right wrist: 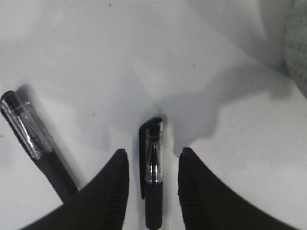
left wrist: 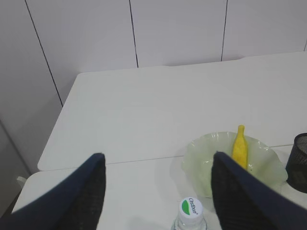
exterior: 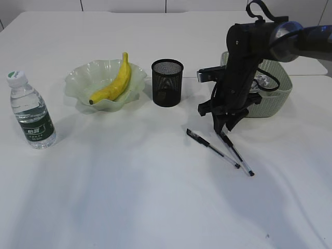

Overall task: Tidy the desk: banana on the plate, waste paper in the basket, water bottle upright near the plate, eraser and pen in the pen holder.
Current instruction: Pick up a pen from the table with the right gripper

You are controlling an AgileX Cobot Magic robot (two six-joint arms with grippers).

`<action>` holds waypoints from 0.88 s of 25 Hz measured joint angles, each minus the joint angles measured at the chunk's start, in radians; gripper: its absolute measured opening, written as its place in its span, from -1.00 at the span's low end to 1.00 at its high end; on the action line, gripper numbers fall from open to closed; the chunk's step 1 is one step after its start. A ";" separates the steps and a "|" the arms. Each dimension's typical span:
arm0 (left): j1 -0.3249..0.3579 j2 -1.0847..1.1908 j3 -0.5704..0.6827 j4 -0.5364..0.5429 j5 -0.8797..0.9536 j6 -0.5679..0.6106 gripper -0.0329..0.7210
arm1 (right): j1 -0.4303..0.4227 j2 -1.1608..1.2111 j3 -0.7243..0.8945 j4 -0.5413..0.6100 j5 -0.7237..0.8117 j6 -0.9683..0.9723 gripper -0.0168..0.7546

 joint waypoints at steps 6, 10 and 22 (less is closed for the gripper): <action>0.000 0.000 0.000 0.000 0.000 0.000 0.38 | 0.000 0.000 0.000 0.000 -0.034 0.000 -0.27; 0.000 0.000 0.000 0.000 0.000 0.000 0.38 | 0.000 0.002 0.000 0.000 -0.046 0.002 -0.27; 0.000 0.000 0.000 0.000 0.000 0.000 0.37 | 0.000 0.030 0.000 0.002 -0.040 0.002 -0.27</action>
